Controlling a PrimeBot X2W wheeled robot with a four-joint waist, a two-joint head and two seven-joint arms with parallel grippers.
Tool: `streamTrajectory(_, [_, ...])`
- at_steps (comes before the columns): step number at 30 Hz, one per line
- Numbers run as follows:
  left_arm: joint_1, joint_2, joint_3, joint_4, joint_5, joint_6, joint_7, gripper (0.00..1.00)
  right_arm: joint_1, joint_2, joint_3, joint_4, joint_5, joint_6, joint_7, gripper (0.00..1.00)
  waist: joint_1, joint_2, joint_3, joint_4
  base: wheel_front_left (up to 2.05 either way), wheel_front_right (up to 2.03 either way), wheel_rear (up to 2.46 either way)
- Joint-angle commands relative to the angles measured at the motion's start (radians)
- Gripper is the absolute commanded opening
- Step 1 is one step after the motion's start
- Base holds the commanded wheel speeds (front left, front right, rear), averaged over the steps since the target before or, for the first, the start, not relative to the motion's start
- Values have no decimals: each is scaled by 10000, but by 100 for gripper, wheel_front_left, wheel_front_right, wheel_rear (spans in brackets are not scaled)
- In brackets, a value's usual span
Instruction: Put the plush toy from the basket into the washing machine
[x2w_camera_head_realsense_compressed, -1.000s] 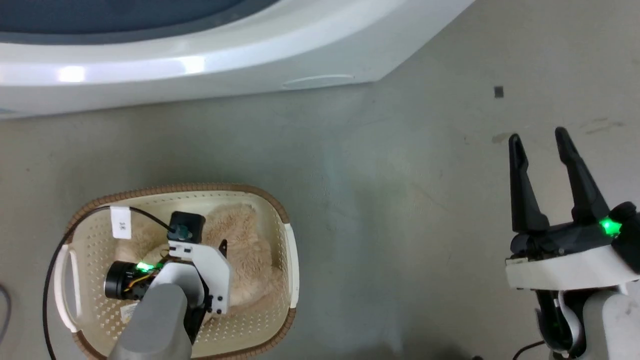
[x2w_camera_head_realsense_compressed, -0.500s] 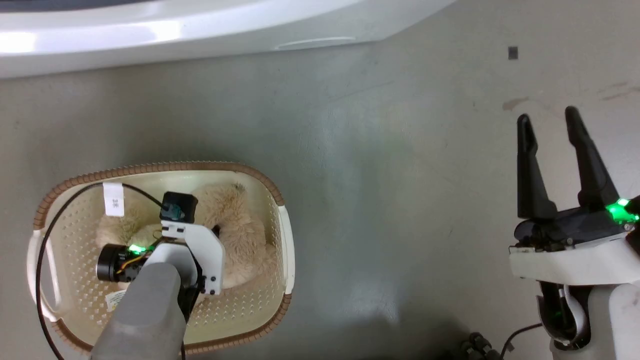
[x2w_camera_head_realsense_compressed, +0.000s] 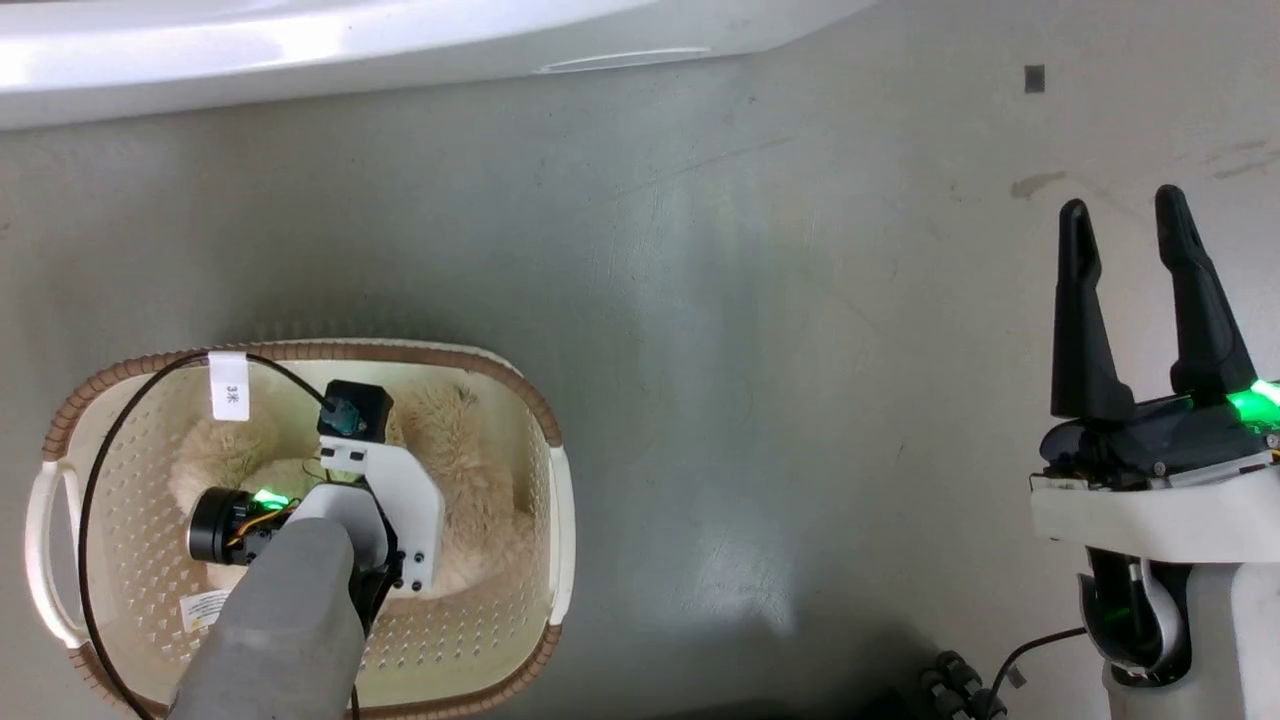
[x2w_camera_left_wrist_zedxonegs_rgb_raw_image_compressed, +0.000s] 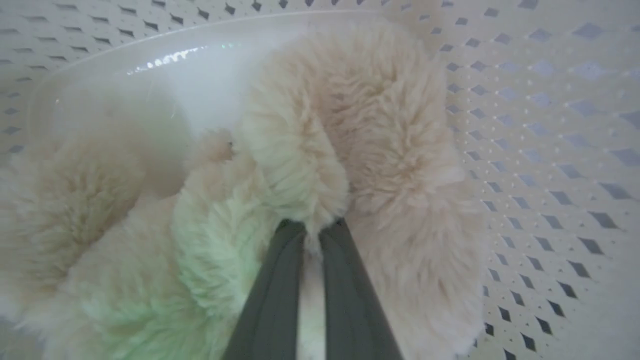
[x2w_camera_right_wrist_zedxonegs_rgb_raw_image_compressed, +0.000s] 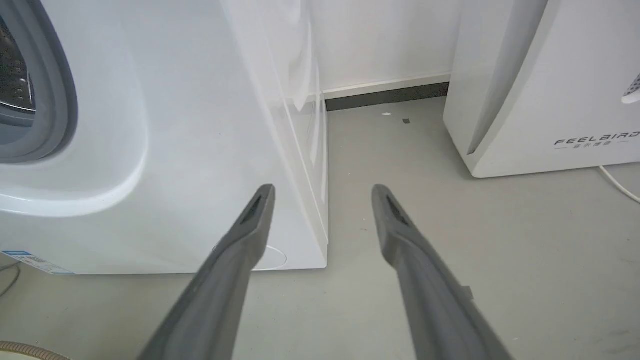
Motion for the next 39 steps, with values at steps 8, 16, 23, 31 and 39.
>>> streamTrajectory(8, [-268,-32,-352,1073,-380,-347,-563,0,-141,-2,-91,441,257,-9,-268,100,-1,0,-796,88,0,0,0])
streamTrajectory(16, [593,-307,-571,1150,-545,-737,-1096,0,541,-2,-141,1108,179,-9,-283,100,-1,0,-2672,442,0,0,0])
streamTrajectory(23, [1428,-628,-736,1150,-794,-983,-1935,0,1425,-2,-180,1470,-27,-9,-283,100,-1,0,-4315,952,0,0,0])
streamTrajectory(31, [2215,-854,-1045,993,-1085,-1052,-2921,0,2323,-2,-301,1729,-116,-9,-283,100,-1,0,-5841,1511,0,0,0])
streamTrajectory(39, [2658,-875,-1502,293,-1388,-1056,-3283,0,2941,-2,-276,1872,-85,-9,-283,100,-1,0,-6799,1884,0,0,0])
